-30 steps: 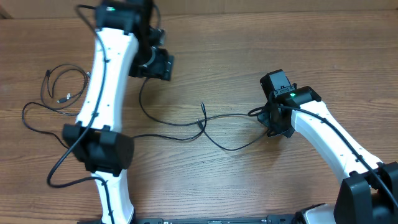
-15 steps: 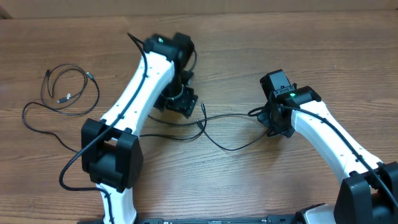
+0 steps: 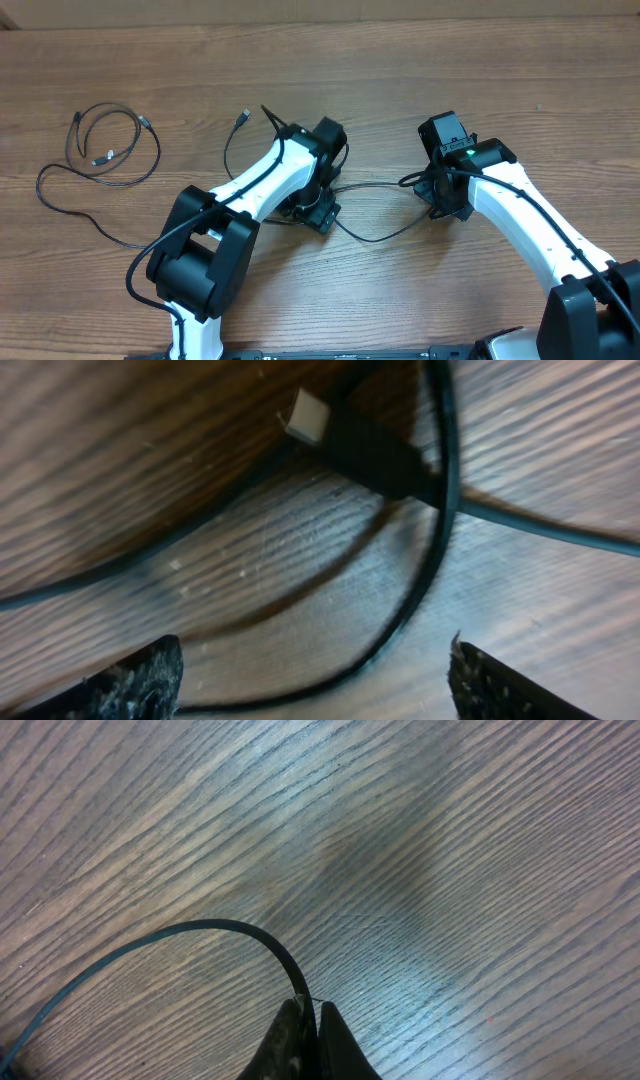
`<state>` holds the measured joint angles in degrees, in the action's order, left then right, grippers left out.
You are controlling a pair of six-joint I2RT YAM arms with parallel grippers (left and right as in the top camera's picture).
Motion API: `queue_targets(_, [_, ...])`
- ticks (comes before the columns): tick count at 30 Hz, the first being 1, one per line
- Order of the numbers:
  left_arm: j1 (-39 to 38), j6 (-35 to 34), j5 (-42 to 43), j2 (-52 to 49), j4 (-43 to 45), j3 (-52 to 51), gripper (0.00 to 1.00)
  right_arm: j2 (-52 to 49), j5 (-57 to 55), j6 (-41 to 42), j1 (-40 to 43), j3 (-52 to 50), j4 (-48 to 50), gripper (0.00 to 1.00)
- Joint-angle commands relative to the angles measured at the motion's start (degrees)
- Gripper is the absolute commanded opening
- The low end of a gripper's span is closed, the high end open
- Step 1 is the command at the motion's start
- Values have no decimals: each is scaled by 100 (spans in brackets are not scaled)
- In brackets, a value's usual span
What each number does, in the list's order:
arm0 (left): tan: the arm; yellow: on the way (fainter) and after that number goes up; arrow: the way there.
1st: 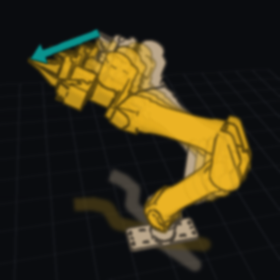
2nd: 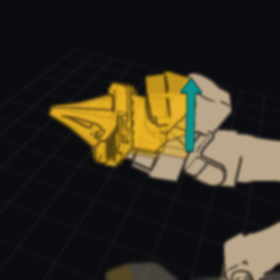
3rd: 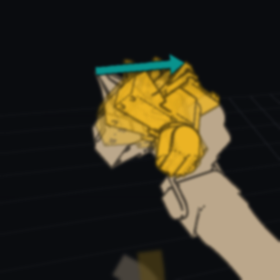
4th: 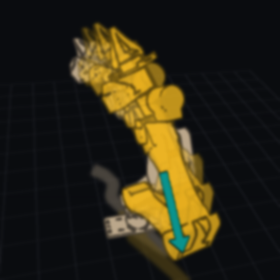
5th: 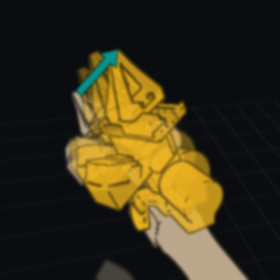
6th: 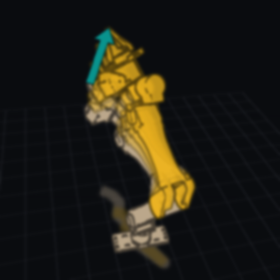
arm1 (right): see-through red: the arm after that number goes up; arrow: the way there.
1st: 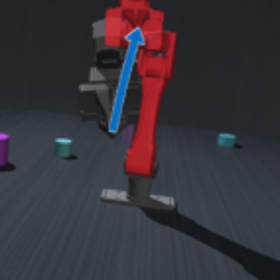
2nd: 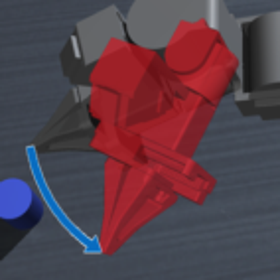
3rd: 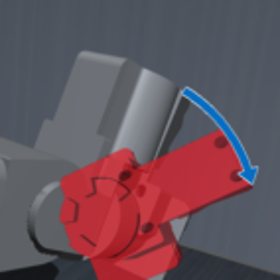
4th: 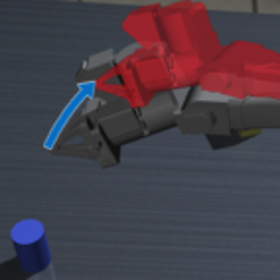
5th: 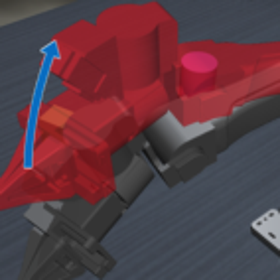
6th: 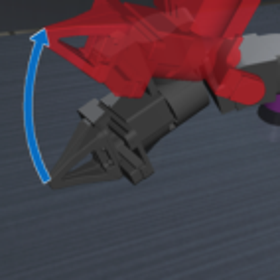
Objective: Untangle cables
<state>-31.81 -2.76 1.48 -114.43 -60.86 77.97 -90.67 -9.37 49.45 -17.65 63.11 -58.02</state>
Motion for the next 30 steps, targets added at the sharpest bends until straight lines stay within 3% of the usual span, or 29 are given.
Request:
queue_targets(1, [-37,107,-105,114,308,-354,81,-11,-46,7,15,98,26,4])
queue_targets(2, [-37,107,-103,114,389,-422,76,-11,-46,4,15,98,26,4])
queue_targets(4, [-39,103,-98,114,407,-476,57,-11,-46,4,15,98,24,4])
queue_targets(6, [-46,105,-101,116,348,-468,23,-11,-46,4,15,98,24,4])
queue_targets(8, [-46,90,-105,120,243,-407,4,-11,-46,4,15,98,24,4])
queue_targets(14, [9,-350,-487,442,17,79,4,-11,-46,4,15,98,9,4])
queue_targets(21, [570,22,-286,1759,-382,894,4,-11,-46,7,15,98,4,4])
queue_targets(25, [1316,116,-293,2535,-636,1226,4,-11,-46,7,15,98,2,4])
queue_targets(30, [2789,109,-293,3163,-525,1259,4,-11,-46,7,15,98,2,4])
